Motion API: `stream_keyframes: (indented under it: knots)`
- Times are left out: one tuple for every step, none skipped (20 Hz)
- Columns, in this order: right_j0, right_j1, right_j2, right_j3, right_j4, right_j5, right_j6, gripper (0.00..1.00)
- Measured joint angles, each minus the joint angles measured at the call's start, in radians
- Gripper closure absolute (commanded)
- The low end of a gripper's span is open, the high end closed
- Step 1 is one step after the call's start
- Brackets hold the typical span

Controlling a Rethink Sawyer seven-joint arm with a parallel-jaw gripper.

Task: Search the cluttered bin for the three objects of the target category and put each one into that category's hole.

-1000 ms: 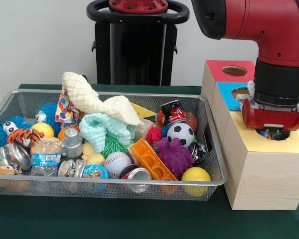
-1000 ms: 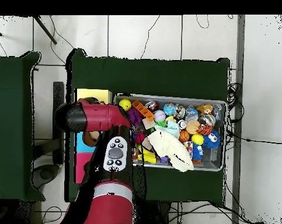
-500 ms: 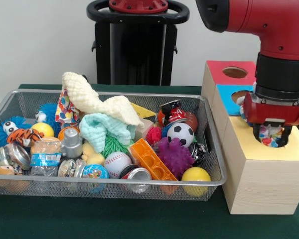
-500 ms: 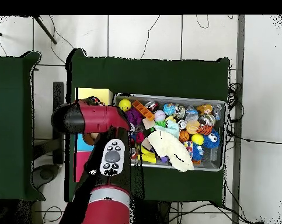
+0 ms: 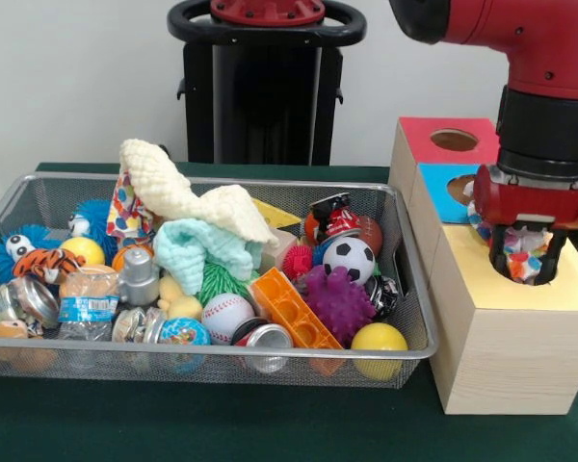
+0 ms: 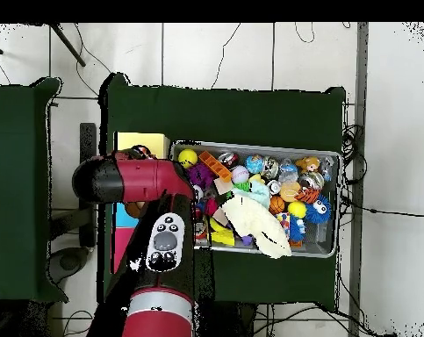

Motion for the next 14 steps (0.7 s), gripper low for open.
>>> stream_keyframes:
  knots:
    - [0.0,-0.013,0.0,0.002,-0.001,0.019,0.0,0.0]
    - [0.0,-0.018,0.0,0.002,-0.001,0.027,0.0,0.0]
    - [0.0,-0.021,0.0,0.002,-0.002,0.033,0.0,0.0]
    - [0.0,-0.025,0.0,0.002,-0.002,0.039,0.0,0.0]
    - [0.0,-0.031,0.0,0.004,-0.002,0.052,0.0,0.0]
    - [0.0,-0.033,0.0,0.004,-0.003,0.058,0.0,0.0]
    - [0.0,-0.036,0.0,0.004,-0.003,0.065,0.0,0.0]
    - [0.0,-0.038,0.0,0.004,-0.004,0.067,0.0,0.0]
    - [0.0,-0.039,0.0,0.004,-0.004,0.07,0.0,0.0]
    - [0.0,-0.039,0.0,0.004,-0.005,0.071,0.0,0.0]
    - [-0.001,-0.039,0.0,0.004,-0.006,0.07,0.0,0.0]
    - [-0.001,-0.039,0.0,0.004,-0.006,0.07,0.0,0.0]
    - [-0.001,-0.039,0.0,0.004,-0.006,0.07,0.0,0.0]
    - [-0.001,-0.039,0.0,0.004,-0.007,0.07,0.0,0.0]
